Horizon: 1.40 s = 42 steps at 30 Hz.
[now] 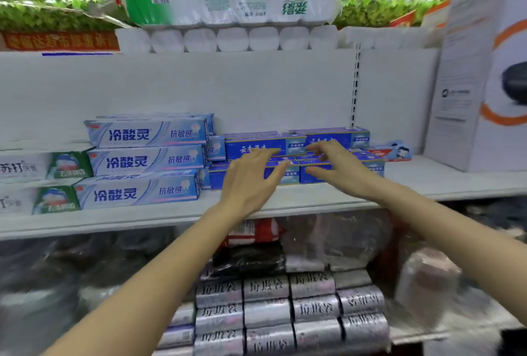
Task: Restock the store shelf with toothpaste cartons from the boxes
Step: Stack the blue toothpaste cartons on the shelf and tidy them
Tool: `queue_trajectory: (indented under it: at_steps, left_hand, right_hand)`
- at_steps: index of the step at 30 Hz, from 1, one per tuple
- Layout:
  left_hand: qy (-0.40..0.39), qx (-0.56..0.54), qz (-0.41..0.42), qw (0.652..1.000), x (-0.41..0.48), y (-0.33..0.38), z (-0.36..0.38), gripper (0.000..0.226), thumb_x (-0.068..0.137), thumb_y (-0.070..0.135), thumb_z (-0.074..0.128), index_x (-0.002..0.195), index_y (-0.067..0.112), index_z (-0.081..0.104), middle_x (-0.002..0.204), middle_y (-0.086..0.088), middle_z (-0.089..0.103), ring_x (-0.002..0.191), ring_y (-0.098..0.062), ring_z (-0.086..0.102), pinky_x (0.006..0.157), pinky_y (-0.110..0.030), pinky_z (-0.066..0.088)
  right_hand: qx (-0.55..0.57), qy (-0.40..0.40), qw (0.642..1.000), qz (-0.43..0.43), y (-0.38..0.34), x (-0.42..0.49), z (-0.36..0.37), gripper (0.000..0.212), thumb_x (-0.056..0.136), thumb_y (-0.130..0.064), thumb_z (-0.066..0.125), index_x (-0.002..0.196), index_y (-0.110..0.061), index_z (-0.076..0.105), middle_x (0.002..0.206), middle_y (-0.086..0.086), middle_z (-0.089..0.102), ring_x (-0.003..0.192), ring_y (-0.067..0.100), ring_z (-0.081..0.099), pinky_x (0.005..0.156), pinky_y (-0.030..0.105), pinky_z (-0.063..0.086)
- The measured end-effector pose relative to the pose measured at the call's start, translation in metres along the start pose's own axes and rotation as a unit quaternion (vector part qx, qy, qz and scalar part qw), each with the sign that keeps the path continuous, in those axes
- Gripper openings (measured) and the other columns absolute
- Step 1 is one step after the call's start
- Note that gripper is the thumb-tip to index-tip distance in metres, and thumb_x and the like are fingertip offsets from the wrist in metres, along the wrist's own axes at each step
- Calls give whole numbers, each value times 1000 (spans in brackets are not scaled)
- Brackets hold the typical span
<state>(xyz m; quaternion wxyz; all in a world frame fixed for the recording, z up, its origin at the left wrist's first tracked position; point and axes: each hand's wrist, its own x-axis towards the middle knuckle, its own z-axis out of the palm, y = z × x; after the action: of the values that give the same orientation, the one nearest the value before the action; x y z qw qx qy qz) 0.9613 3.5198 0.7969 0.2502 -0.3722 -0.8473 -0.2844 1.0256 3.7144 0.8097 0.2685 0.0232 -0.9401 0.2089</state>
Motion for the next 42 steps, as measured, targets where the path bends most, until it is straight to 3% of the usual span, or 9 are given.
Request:
queue_trajectory:
  at_steps: [4, 10, 16, 23, 26, 33, 38, 42]
  left_hand:
    - [-21, 24, 54, 998, -22, 17, -13, 57, 92, 60, 35, 135, 27, 53, 136, 4, 56, 127, -17, 48, 104, -37, 33]
    - [-39, 68, 94, 992, -62, 34, -15, 63, 87, 62, 30, 134, 26, 54, 134, 6, 56, 124, -18, 51, 101, -38, 34]
    - [-88, 148, 145, 974, -105, 33, -6, 75, 83, 67, 21, 131, 20, 56, 130, -4, 59, 120, -26, 53, 97, -43, 42]
    - [-196, 94, 22, 976, -199, 38, 54, 60, 95, 58, 39, 141, 20, 46, 140, -5, 48, 127, -26, 44, 100, -43, 41]
    - [-272, 103, -7, 957, -252, 32, 93, 65, 95, 60, 34, 143, 17, 43, 143, -8, 43, 130, -27, 40, 101, -42, 40]
    - [-385, 72, -137, 910, -368, 3, 165, 58, 96, 55, 39, 143, 22, 42, 143, -4, 42, 132, -25, 38, 100, -38, 38]
    - [-459, -6, -315, 831, -457, -28, 212, 57, 96, 55, 38, 142, 21, 42, 141, -6, 43, 132, -25, 39, 104, -41, 37]
    - [-456, -95, -460, 756, -536, -42, 253, 51, 97, 48, 45, 138, 18, 45, 136, -5, 49, 121, -23, 50, 92, -26, 38]
  right_hand:
    - [-24, -53, 998, -4, -25, -41, 3, 51, 91, -31, 61, 135, -14, 43, 126, 5, 45, 118, 15, 46, 88, 19, 33]
    - [-82, -126, 988, -31, -36, -83, -6, 63, 88, -36, 64, 141, -15, 36, 134, 9, 43, 117, 20, 45, 102, 33, 38]
    - [-101, -177, 978, -46, -23, -123, 1, 73, 85, -43, 64, 144, -13, 33, 137, 13, 41, 129, 24, 38, 110, 32, 30]
    - [-109, -341, 934, -12, 22, -218, 52, 76, 88, -46, 60, 147, -14, 25, 137, 13, 37, 125, 27, 40, 104, 29, 30]
    - [-107, -420, 901, 14, 52, -263, 83, 80, 88, -50, 57, 149, -17, 18, 144, 12, 30, 134, 27, 31, 107, 30, 27]
    - [-25, -523, 846, 99, 96, -347, 175, 79, 89, -49, 57, 149, -17, 18, 139, 15, 32, 132, 32, 36, 109, 33, 31]
    - [58, -548, 804, 223, 121, -416, 262, 75, 88, -46, 60, 147, -16, 26, 146, 15, 33, 132, 27, 38, 109, 30, 31]
    - [108, -559, 750, 337, 139, -481, 342, 69, 89, -44, 60, 144, -15, 31, 146, 8, 39, 130, 24, 42, 103, 28, 35]
